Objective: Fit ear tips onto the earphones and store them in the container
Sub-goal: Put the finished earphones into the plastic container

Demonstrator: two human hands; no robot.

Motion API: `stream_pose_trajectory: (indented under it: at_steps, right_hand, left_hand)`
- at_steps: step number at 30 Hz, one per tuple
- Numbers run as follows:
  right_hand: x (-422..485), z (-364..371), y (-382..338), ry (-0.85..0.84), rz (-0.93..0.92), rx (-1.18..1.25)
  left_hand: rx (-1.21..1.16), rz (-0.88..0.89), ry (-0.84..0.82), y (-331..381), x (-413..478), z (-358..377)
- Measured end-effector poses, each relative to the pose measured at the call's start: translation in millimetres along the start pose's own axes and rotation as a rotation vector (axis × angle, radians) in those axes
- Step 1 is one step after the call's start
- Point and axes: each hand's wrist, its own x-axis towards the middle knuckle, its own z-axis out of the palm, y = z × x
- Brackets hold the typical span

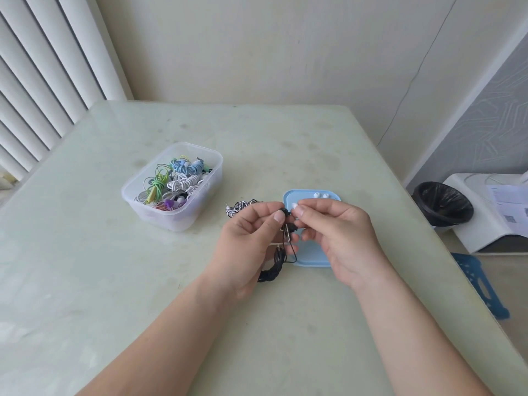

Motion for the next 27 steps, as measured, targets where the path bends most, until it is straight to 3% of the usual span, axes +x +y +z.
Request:
stream_pose_trajectory:
  at_steps: [9, 27]
  right_hand:
    - [-3.9, -10.6, 6.8, 0.005, -0.046, 0.005]
    - [-4.0, -3.2, 12.7, -0.105, 0.009, 0.108]
  left_hand:
    - [0.184, 0.072, 0.050, -7.4, 0.0, 1.6]
    - [0.168, 0.088, 0.054, -11.8, 4.3, -3.6]
